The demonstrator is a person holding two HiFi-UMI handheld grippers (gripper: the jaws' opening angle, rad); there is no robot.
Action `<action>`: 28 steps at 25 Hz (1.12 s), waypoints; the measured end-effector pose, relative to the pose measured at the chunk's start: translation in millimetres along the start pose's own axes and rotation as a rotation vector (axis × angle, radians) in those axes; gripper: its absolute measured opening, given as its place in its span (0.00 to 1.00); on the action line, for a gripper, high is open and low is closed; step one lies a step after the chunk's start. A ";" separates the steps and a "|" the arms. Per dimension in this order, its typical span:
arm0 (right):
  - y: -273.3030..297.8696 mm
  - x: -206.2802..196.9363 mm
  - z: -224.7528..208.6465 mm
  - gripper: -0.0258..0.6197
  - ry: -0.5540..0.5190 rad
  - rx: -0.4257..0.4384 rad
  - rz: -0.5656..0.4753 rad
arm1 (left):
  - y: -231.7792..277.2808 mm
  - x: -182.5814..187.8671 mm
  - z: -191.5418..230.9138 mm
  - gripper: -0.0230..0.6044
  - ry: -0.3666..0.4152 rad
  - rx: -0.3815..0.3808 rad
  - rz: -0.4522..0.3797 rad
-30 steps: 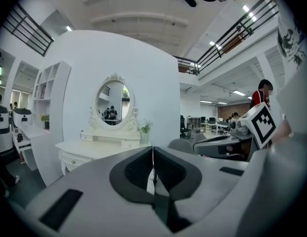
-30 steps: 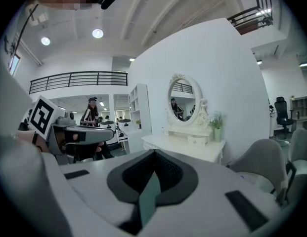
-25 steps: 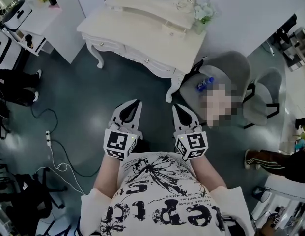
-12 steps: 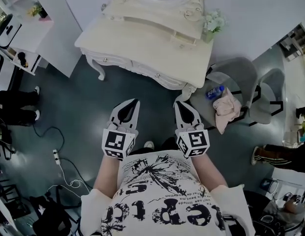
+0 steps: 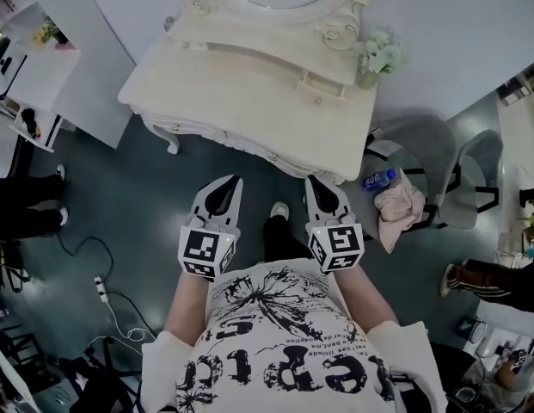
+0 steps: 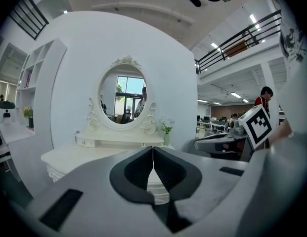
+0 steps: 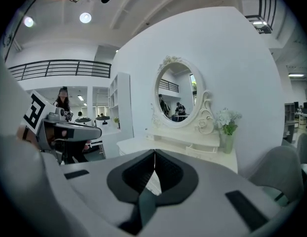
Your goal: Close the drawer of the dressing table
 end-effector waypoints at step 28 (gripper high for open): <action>195.0 28.2 -136.1 0.07 0.092 -0.177 0.133 | 281.3 65.5 99.3 0.07 0.035 -0.280 0.085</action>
Point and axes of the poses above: the fingertips, and each gripper's own axes: y forward along the fingers, z to its left, x out of its top, the point moved 10 cm from there along -y, backward along the fingers, and after that the axes turned 2 degrees about y, right-handed, at the moved point
